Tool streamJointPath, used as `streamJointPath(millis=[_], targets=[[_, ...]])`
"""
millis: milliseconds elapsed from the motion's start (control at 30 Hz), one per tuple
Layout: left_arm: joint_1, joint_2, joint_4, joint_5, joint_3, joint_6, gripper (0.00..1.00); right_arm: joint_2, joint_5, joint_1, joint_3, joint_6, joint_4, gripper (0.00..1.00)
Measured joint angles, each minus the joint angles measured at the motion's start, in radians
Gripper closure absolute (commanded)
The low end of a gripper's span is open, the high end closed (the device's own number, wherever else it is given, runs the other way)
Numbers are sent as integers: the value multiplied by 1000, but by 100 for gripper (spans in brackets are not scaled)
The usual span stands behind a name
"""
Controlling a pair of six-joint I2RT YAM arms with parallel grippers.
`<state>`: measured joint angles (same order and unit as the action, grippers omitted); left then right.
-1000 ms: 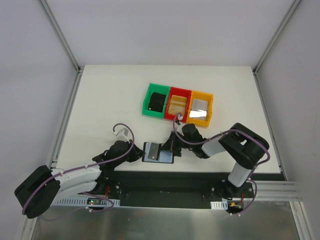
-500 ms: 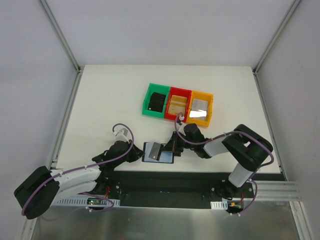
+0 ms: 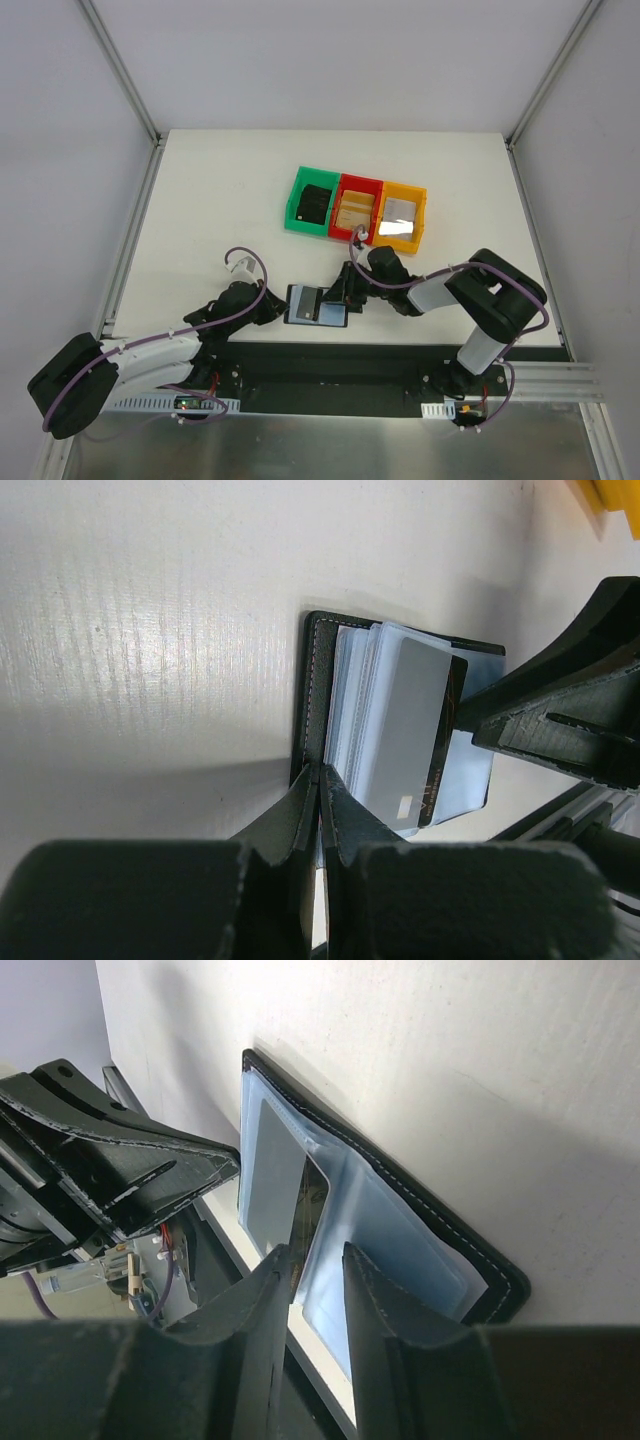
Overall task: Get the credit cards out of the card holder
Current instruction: Remove the credit card from the card holder.
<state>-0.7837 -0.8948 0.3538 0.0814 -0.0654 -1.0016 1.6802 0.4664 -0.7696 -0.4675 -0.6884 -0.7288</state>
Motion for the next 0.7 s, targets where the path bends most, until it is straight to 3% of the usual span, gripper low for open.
streamJointPath(millis=[700], targets=[[0, -55, 63, -13, 0, 0, 100, 12, 37, -6, -10, -45, -29, 61]])
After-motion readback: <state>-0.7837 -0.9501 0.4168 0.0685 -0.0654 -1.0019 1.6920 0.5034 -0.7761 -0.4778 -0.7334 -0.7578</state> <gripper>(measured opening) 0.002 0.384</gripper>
